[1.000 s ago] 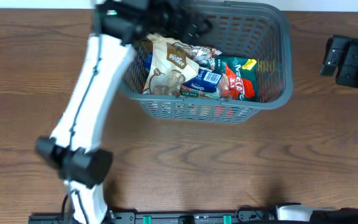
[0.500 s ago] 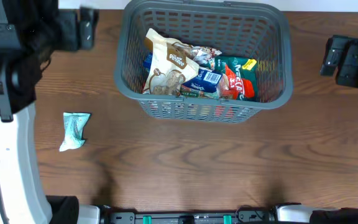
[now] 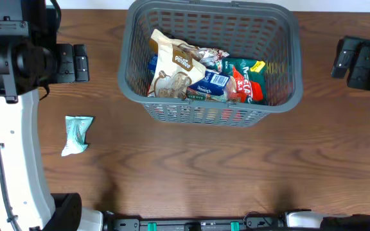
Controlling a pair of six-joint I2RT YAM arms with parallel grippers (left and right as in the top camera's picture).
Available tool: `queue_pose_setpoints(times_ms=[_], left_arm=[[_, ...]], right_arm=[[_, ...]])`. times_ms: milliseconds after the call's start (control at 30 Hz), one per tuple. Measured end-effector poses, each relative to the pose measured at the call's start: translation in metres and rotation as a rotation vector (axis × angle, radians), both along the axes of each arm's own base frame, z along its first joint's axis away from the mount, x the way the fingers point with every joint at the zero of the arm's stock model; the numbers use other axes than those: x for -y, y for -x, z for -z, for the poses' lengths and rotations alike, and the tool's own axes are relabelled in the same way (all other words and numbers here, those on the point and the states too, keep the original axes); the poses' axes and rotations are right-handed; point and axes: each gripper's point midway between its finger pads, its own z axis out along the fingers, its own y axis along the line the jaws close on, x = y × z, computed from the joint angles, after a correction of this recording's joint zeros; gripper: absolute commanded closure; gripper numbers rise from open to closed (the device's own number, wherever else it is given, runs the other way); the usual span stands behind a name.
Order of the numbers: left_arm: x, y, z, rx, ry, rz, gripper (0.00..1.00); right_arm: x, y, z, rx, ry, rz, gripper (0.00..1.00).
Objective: Pack container
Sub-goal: 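Open the left gripper and withdraw it left toward the green packet, then grasp the mint-green wipes packet with the left gripper and lift it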
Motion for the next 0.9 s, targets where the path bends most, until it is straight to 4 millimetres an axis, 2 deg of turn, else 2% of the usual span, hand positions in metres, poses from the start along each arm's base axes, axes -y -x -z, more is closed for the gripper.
queue_pose_setpoints(times_ms=[133, 300, 400, 500, 633, 800, 900], left_arm=[[0.0, 0.014, -0.016, 0.057, 0.01, -0.013, 0.01], [-0.001, 0.054, -0.038, 0.147, 0.02, -0.024, 0.01], [-0.002, 0.079, -0.033, 0.148, 0.024, -0.033, 0.01], [-0.003, 0.099, -0.009, 0.088, 0.025, -0.049, 0.01], [-0.008, 0.118, 0.047, -0.064, 0.002, -0.073, 0.01], [-0.01, 0.098, 0.105, -0.032, -0.003, -0.088, 0.01], [-0.011, 0.094, 0.141, -0.017, -0.006, -0.093, 0.02]], right_arm=[[0.0, 0.0, 0.0, 0.0, 0.0, 0.0, 0.01], [0.0, 0.0, 0.0, 0.0, 0.0, 0.0, 0.01], [0.0, 0.0, 0.0, 0.0, 0.0, 0.0, 0.01], [0.0, 0.0, 0.0, 0.0, 0.0, 0.0, 0.01], [0.0, 0.0, 0.0, 0.0, 0.0, 0.0, 0.01], [0.0, 0.0, 0.0, 0.0, 0.0, 0.0, 0.01], [0.0, 0.0, 0.0, 0.0, 0.0, 0.0, 0.01]])
